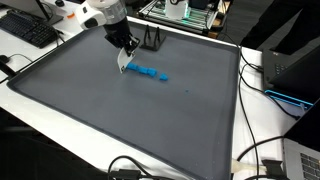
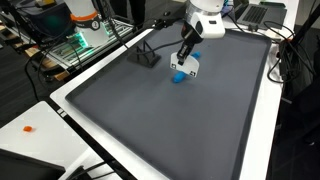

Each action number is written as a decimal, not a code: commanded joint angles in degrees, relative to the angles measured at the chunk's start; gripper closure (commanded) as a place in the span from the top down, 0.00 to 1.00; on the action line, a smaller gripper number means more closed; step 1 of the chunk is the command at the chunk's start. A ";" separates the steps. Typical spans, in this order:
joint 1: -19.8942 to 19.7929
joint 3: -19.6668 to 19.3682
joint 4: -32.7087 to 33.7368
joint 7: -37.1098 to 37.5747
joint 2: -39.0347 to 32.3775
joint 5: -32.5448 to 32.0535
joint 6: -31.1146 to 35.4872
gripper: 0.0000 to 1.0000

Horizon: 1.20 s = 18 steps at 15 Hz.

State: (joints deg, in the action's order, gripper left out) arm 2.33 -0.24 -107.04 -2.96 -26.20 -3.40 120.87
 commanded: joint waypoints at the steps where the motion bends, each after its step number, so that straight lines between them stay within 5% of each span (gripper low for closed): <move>1: -0.51 0.47 -1.48 0.26 -0.91 0.10 1.63 0.01; 18: -1.53 1.46 -2.79 0.04 -2.22 3.92 2.90 0.01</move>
State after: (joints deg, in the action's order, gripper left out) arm 1.94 -0.11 -108.13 -2.84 -27.36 -2.20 122.47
